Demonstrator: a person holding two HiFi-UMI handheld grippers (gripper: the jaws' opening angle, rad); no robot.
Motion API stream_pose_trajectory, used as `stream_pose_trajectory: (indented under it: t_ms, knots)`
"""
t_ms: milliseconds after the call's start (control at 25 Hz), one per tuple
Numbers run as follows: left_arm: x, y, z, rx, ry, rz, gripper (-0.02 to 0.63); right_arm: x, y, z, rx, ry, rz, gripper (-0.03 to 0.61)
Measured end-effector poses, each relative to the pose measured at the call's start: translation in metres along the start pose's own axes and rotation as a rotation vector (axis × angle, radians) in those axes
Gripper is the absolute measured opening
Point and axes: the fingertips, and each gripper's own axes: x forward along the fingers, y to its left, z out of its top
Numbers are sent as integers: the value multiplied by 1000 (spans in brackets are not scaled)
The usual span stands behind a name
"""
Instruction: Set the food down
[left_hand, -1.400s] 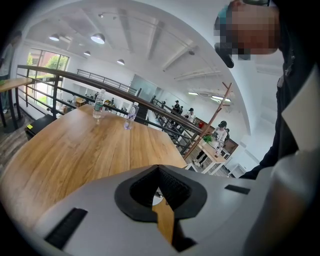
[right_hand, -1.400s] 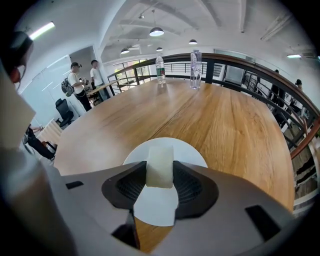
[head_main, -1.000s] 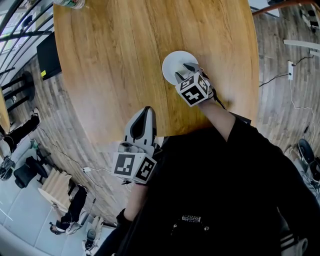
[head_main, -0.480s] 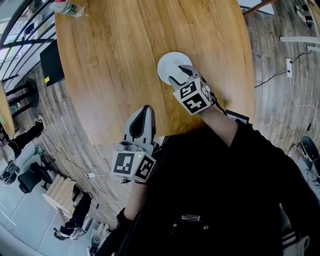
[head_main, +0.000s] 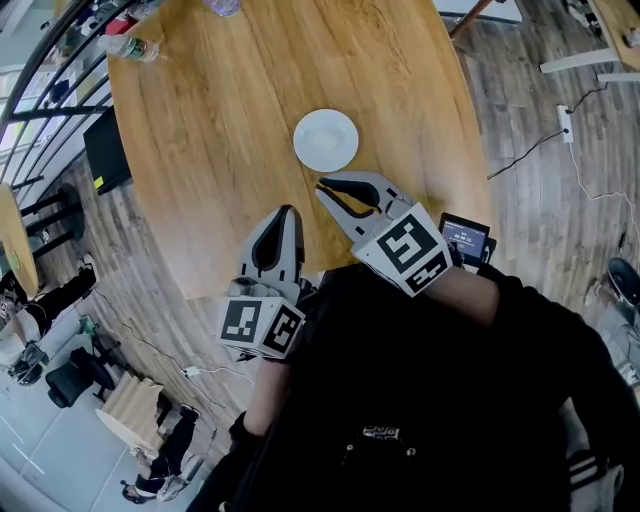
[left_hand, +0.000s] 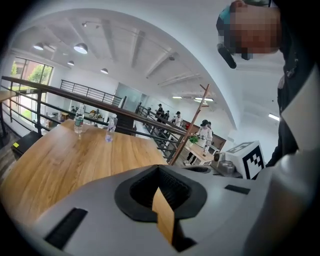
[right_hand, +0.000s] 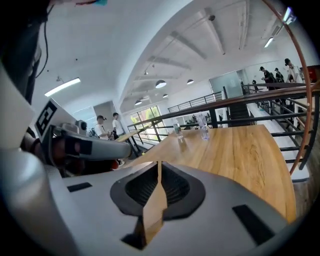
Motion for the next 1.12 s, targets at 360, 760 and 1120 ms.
stream_pose_trajectory:
  t_ms: [360, 760, 1120]
  knots:
    - [0, -40, 10, 62, -15, -85, -2, -54, 28, 21, -71, -103, 135, 18]
    - [8, -55, -8, 107, 45, -140, -2, -74, 39, 23, -87, -132, 192, 17]
    - [6, -60, -5, 122, 37, -134, -2, -79, 42, 25, -111, -141, 219, 17]
